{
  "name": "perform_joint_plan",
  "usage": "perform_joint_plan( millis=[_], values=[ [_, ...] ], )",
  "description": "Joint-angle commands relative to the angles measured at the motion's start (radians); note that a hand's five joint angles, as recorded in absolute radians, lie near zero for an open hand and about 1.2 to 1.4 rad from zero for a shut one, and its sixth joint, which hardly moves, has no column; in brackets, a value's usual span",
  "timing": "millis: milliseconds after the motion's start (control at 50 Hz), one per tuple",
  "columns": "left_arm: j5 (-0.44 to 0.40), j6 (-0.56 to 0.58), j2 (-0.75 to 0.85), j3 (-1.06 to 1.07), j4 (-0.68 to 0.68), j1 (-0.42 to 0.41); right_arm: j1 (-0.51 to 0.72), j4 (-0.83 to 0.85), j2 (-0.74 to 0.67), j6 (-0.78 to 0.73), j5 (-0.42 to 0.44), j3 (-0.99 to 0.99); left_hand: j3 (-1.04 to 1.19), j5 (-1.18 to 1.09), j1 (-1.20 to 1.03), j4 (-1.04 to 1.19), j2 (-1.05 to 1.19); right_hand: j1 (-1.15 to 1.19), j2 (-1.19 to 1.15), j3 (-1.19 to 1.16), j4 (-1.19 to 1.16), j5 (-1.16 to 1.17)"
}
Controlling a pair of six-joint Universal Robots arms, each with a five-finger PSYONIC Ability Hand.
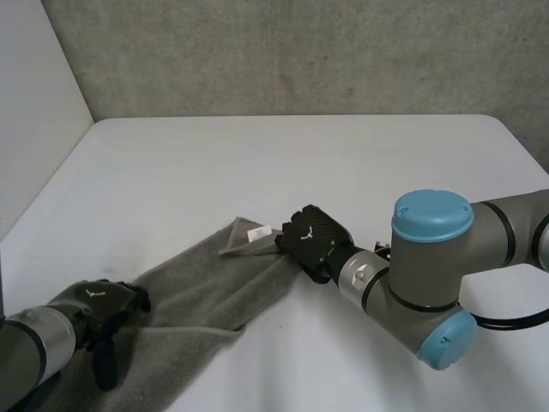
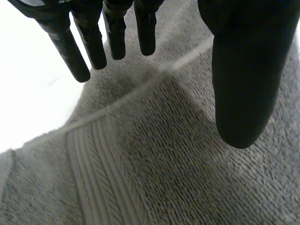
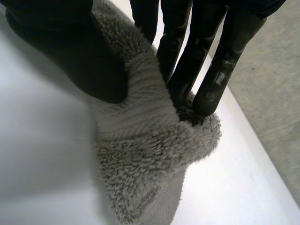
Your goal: Fold the laundry
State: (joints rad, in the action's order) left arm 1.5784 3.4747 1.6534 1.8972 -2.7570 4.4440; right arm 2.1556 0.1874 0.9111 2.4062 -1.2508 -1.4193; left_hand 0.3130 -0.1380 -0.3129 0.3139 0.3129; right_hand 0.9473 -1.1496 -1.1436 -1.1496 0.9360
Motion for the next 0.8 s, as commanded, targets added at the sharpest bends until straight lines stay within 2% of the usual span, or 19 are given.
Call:
perform_joint_plan(
  millis=[20,80,120,180,300,340,360,380,400,440,560,600,700,800],
  values=[
    [0.002,0.001,0.045,-0.001,0.002,-0.008,-0.01,0.035,0.006,0.002,-0.077,0.028,0.074,-0.074,-0.074,0.073,0.074,0.449,-0.247,-0.253,-0.247,0.286],
    [0.002,0.003,0.046,-0.009,0.0,-0.008,-0.011,0.034,0.006,0.001,-0.114,0.037,0.074,-0.074,-0.074,0.073,0.074,0.449,-0.247,-0.253,-0.247,0.286],
    [0.003,0.004,0.046,-0.017,-0.001,-0.006,-0.011,0.034,0.012,-0.007,-0.188,0.045,0.077,-0.077,-0.077,0.076,0.077,0.449,-0.247,-0.253,-0.247,0.286],
    [0.005,0.004,0.046,-0.021,-0.003,-0.005,-0.011,0.029,0.019,-0.019,-0.229,0.048,0.074,-0.074,-0.074,0.073,0.074,0.449,-0.247,-0.253,-0.247,0.286],
    [0.008,0.007,0.046,-0.032,-0.013,-0.005,-0.017,0.021,0.031,-0.056,-0.254,0.034,0.091,-0.092,-0.091,0.09,0.091,0.449,-0.247,-0.253,-0.247,0.286],
    [0.009,0.007,0.049,-0.03,-0.024,-0.006,-0.034,0.021,0.043,-0.068,-0.256,0.02,0.229,-0.229,-0.229,0.228,0.229,0.449,-0.247,-0.253,-0.247,0.286],
    [0.009,0.007,0.049,-0.03,-0.024,-0.006,-0.034,0.021,0.043,-0.068,-0.256,0.02,0.229,-0.23,-0.229,0.228,0.229,0.449,-0.247,-0.253,-0.247,0.286],
    [0.009,0.007,0.054,-0.029,-0.03,-0.006,-0.037,0.021,0.049,-0.07,-0.254,0.013,0.346,-0.346,-0.346,0.345,0.346,0.449,-0.247,-0.253,-0.247,0.286],
    [0.009,0.007,0.054,-0.029,-0.03,-0.006,-0.039,0.021,0.052,-0.073,-0.253,0.004,0.347,-0.347,-0.347,0.346,0.347,0.449,-0.247,-0.253,-0.247,0.286],
    [0.008,0.007,0.063,-0.027,-0.039,-0.008,-0.043,0.021,0.058,-0.073,-0.253,-0.001,0.586,-0.587,-0.587,0.586,0.587,0.449,-0.247,-0.253,-0.247,0.286],
    [0.009,0.007,0.083,-0.026,-0.049,-0.009,-0.062,0.023,0.077,-0.073,-0.251,-0.016,0.714,-0.714,-0.714,0.713,0.714,0.449,-0.247,-0.253,-0.247,0.286],
    [0.009,0.007,0.1,-0.033,-0.053,-0.011,-0.065,0.021,0.081,-0.073,-0.251,-0.015,0.959,-0.96,-0.959,0.958,0.959,0.449,-0.247,-0.253,-0.247,0.286],
    [0.008,0.011,0.134,-0.058,-0.091,-0.012,-0.08,0.023,0.084,-0.073,-0.251,-0.01,1.083,-1.083,-1.083,1.082,1.083,0.449,-0.247,-0.253,-0.247,0.286],
    [0.005,0.026,0.184,-0.096,-0.145,-0.012,-0.082,0.023,0.086,-0.073,-0.248,-0.001,1.083,-1.084,-1.083,1.082,1.083,0.449,-0.247,-0.253,-0.247,0.286]
  ],
)
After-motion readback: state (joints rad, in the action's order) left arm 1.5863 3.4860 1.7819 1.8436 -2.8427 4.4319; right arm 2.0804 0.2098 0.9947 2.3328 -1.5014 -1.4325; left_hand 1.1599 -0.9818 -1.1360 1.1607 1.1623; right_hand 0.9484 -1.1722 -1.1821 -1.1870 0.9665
